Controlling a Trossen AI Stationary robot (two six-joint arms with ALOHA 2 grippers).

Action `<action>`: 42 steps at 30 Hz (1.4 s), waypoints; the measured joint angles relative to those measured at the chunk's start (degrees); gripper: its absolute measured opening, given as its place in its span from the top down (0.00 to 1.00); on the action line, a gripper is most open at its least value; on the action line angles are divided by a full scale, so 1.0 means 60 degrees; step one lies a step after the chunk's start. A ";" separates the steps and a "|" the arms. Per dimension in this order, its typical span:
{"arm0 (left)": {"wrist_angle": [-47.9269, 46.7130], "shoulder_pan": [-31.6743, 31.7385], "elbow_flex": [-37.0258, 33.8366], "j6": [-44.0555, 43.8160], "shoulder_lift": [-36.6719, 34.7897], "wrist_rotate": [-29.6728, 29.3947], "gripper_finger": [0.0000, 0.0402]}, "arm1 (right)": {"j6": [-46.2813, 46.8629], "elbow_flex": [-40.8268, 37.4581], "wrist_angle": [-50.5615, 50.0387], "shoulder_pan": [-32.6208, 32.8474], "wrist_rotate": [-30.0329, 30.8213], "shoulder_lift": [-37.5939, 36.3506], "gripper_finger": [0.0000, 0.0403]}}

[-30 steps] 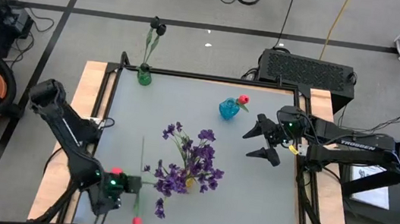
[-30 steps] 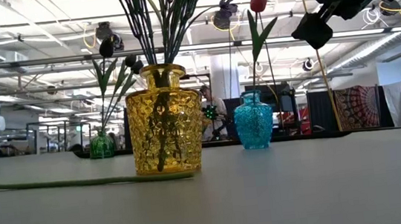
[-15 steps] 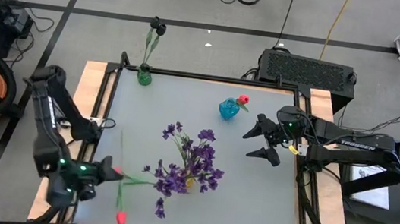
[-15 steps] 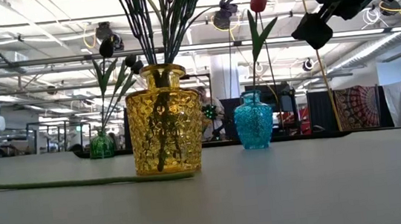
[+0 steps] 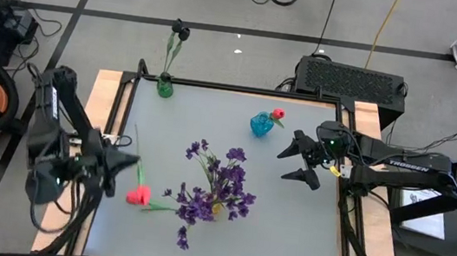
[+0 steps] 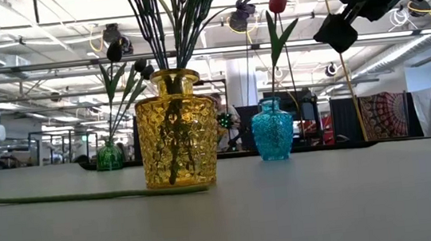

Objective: Sort flowers into vase by color
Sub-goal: Put the bottom pink flower into the blue vase

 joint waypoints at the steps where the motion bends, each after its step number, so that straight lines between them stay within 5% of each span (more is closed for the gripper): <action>1: 0.0259 0.0197 0.0021 0.0165 -0.0163 -0.0023 0.99 | 0.0000 0.0000 0.0000 -0.0002 -0.0003 0.0000 0.14; 7: 0.1960 0.1714 0.0058 0.0912 -0.1013 0.0130 0.99 | -0.0002 0.0000 -0.0004 -0.0003 0.0000 0.0000 0.14; 19: 0.5350 0.4192 0.0058 0.2449 -0.1374 0.2900 0.96 | 0.0001 0.0000 -0.0004 -0.0003 0.0000 0.0000 0.14; 34: 0.5862 0.6853 0.0058 0.2633 -0.0815 0.4605 0.96 | 0.0002 0.0000 0.0000 0.0000 -0.0002 0.0000 0.14; 42: 0.8401 0.8545 0.0056 0.2633 0.0364 0.5851 0.96 | 0.0000 0.0000 -0.0002 -0.0002 0.0000 0.0000 0.14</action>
